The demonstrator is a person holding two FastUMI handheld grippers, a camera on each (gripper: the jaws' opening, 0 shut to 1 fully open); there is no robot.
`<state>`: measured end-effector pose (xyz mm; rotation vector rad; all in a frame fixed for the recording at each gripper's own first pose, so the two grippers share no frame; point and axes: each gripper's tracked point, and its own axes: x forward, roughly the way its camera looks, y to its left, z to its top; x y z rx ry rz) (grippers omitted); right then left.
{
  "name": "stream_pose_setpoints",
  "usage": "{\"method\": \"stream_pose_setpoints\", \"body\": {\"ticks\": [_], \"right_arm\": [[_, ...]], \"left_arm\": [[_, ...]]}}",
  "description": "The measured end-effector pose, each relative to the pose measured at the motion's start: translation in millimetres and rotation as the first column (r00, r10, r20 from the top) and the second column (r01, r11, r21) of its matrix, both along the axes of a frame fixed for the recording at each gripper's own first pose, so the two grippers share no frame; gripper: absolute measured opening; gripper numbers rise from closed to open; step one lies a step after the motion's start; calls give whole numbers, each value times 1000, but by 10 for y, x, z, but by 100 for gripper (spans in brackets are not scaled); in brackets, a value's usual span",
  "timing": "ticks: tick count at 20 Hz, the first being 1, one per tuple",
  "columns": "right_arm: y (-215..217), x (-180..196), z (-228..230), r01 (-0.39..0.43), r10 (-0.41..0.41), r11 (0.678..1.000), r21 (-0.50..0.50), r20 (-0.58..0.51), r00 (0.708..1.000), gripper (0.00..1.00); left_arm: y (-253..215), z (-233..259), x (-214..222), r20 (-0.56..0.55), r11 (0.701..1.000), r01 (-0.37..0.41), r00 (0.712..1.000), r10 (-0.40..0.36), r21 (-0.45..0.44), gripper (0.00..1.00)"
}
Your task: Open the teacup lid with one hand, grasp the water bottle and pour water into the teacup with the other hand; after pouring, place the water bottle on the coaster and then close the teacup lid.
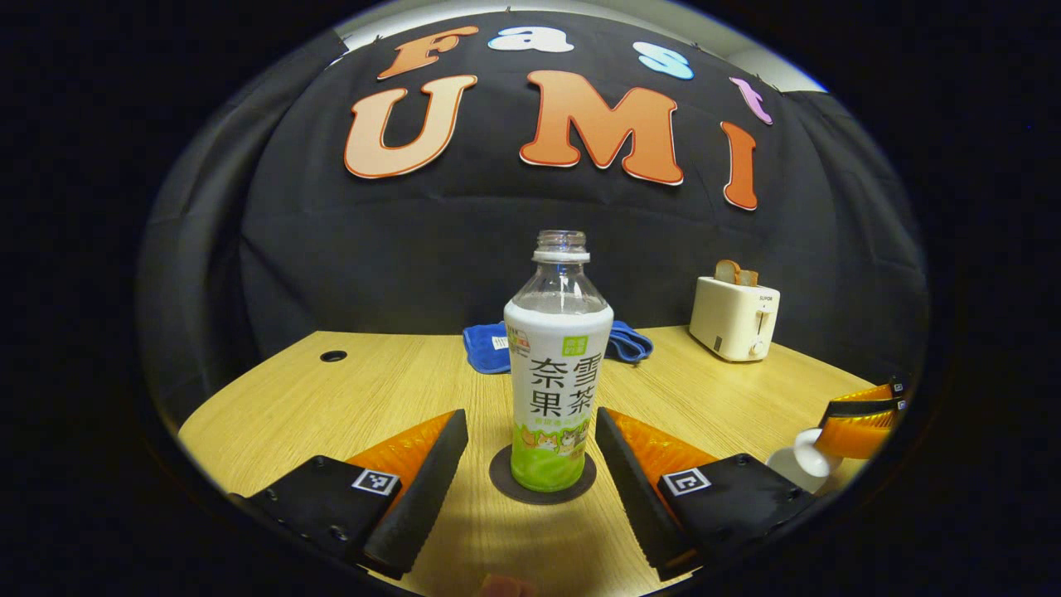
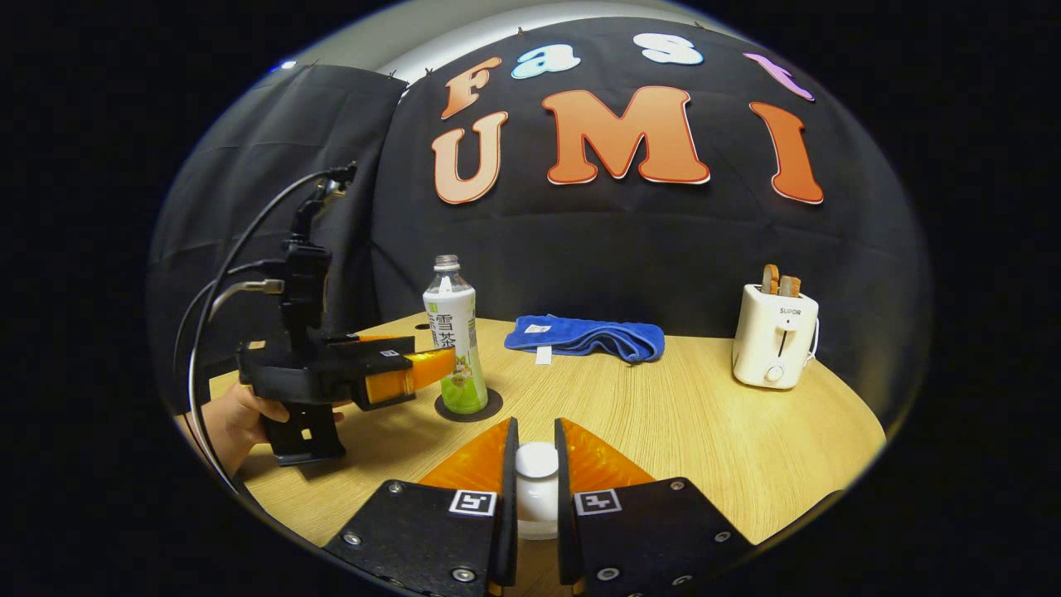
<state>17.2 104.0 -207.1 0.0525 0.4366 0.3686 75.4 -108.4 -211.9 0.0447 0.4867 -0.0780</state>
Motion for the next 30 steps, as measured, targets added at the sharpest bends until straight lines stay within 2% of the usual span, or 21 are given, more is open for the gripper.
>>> {"method": "stream_pose_setpoints", "body": {"ticks": [8,16,19,21,23,24,25,27,30], "right_arm": [[32,-4,-136,7,-7,1000,-5,-32,999,20],[32,-2,-281,33,-34,999,-22,-52,998,20],[17,7,-251,48,-48,999,-14,-50,998,27],[8,11,-180,55,-55,998,-8,-31,998,28],[28,3,-71,44,-44,999,18,-19,999,45],[28,10,-46,43,-43,999,27,-14,999,48],[-6,2,12,51,-50,998,29,-6,999,61],[-68,5,110,71,-71,997,31,20,997,71],[-175,8,300,100,-102,994,35,63,993,76]], "left_arm": [[152,114,32,68,998,-56,996,53,37,99],[204,177,19,94,996,-63,994,57,62,99],[192,196,20,101,996,-61,993,55,57,99],[175,218,29,111,997,-59,992,53,51,99],[172,228,44,120,997,-51,992,44,55,99],[185,229,36,116,997,-54,992,46,62,99],[182,248,16,117,997,-53,992,45,60,99],[131,279,19,125,998,-47,991,42,38,99],[129,311,37,144,998,-47,989,41,39,99]]}}
